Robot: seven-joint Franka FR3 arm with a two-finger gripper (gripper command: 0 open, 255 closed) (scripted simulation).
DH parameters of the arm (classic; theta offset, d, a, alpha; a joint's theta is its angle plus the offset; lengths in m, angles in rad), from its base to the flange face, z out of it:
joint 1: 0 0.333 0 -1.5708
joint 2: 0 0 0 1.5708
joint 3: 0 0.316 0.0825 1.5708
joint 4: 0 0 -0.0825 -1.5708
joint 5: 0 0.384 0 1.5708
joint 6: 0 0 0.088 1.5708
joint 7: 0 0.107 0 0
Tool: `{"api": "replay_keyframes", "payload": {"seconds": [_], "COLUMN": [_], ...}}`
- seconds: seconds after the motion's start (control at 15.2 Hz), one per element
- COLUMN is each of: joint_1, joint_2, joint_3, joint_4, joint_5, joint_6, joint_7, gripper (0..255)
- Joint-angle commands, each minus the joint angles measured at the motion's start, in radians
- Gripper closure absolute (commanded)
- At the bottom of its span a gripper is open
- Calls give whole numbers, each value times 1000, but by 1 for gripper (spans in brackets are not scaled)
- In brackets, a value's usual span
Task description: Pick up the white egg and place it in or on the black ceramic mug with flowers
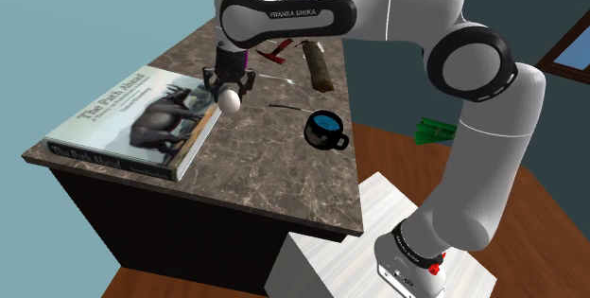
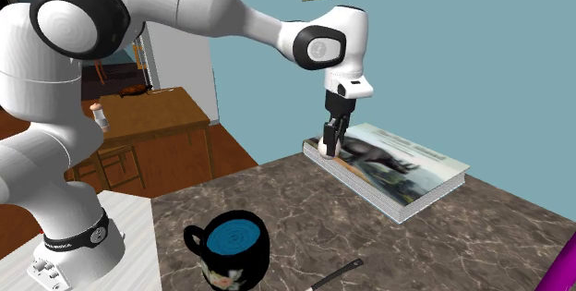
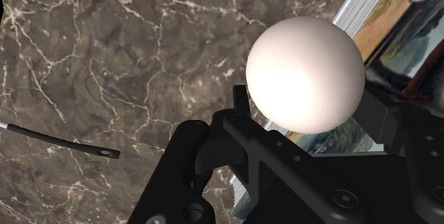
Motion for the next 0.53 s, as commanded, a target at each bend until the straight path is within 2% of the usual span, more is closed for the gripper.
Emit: {"api": "replay_keyframes", "payload": {"seconds": [0.0,0.46], "joint_1": [0,3], "joint_2": [-6,-15], "joint_3": [1,4], "joint_4": [23,104], "joint_5": [2,6], "joint_6": [-28,-118], "joint_7": [-1,-3], "gripper": [255,255]}}
